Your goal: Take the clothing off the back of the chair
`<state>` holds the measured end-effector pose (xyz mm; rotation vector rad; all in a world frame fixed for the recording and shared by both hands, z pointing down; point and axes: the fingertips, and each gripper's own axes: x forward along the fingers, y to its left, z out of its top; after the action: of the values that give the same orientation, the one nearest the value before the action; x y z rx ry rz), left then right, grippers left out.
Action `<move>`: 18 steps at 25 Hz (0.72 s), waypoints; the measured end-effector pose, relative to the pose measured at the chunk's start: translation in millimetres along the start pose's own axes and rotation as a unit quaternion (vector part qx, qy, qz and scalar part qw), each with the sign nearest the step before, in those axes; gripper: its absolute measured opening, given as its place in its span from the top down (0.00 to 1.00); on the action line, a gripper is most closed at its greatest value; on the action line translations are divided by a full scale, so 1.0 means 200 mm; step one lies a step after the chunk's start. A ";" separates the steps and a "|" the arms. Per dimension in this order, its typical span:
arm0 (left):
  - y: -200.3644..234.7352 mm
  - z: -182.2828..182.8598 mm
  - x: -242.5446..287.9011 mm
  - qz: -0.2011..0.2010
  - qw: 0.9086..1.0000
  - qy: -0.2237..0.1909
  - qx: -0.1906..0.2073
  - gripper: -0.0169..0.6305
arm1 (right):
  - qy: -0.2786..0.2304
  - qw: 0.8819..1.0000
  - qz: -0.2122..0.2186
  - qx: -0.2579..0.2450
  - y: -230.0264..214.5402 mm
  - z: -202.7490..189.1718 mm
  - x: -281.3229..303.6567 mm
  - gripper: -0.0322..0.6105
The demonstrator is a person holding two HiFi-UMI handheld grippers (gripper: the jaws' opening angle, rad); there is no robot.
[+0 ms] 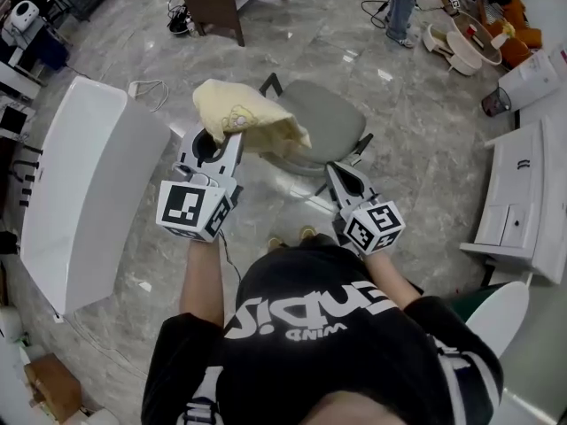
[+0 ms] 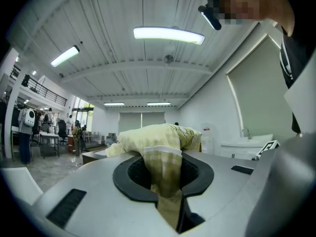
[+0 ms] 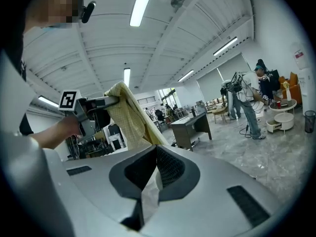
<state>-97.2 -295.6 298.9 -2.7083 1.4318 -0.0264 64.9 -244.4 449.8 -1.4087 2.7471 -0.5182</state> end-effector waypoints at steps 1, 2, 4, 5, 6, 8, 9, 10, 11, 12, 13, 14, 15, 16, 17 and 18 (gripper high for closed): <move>0.02 0.04 -0.02 0.005 1.000 -0.006 0.001 0.85 | 0.000 1.000 0.002 0.000 0.00 0.00 0.01 0.93; 0.05 0.08 -0.04 0.011 1.000 -0.011 0.002 0.85 | 0.000 1.000 0.005 0.000 0.01 0.00 0.02 0.93; 0.09 0.15 -0.08 0.024 1.000 -0.019 0.005 0.85 | 0.001 1.000 0.011 -0.001 0.02 0.00 0.04 0.93; 0.11 0.18 -0.10 0.030 0.999 -0.022 0.007 0.85 | 0.002 1.000 0.016 -0.001 0.02 0.00 0.05 0.93; 0.13 0.21 -0.12 0.037 0.999 -0.024 0.011 0.85 | 0.003 1.000 0.021 -0.002 0.03 0.00 0.06 0.93; 0.16 0.26 -0.17 0.053 0.998 -0.027 0.015 0.85 | 0.006 0.999 0.033 -0.002 0.05 0.00 0.09 0.93; 0.18 0.28 -0.20 0.062 0.998 -0.029 0.016 0.85 | 0.007 0.999 0.040 -0.003 0.07 0.00 0.10 0.93; 0.20 0.30 -0.23 0.071 0.997 -0.031 0.017 0.85 | 0.009 0.999 0.047 -0.003 0.08 -0.01 0.12 0.93; 0.23 0.31 -0.26 0.080 0.996 -0.033 0.018 0.85 | 0.011 0.998 0.055 -0.004 0.11 -0.01 0.15 0.93; 0.26 0.32 -0.30 0.090 0.995 -0.035 0.019 0.85 | 0.014 0.998 0.063 -0.005 0.13 -0.02 0.17 0.93; 0.28 0.33 -0.34 0.100 0.994 -0.037 0.020 0.85 | 0.016 0.997 0.073 -0.007 0.16 -0.02 0.20 0.93; 0.31 0.34 -0.38 0.111 0.993 -0.038 0.022 0.85 | 0.018 0.996 0.082 -0.008 0.19 -0.03 0.22 0.93; 0.33 0.35 -0.42 0.121 0.992 -0.039 0.024 0.85 | 0.021 0.996 0.091 -0.009 0.22 -0.03 0.24 0.93; 0.35 0.36 -0.45 0.131 0.990 -0.040 0.026 0.85 | 0.023 0.995 0.100 -0.010 0.25 -0.04 0.26 0.93; 0.36 0.37 -0.49 0.139 0.989 -0.039 0.028 0.85 | 0.026 0.994 0.109 -0.011 0.28 -0.04 0.28 0.93; 0.38 0.38 -0.52 0.148 0.988 -0.038 0.031 0.85 | 0.029 0.993 0.117 -0.012 0.31 -0.05 0.30 0.93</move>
<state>-214.0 -247.3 219.9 -2.3949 1.7602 0.0490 -20.4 -255.3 448.5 -1.0683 2.9192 -0.5244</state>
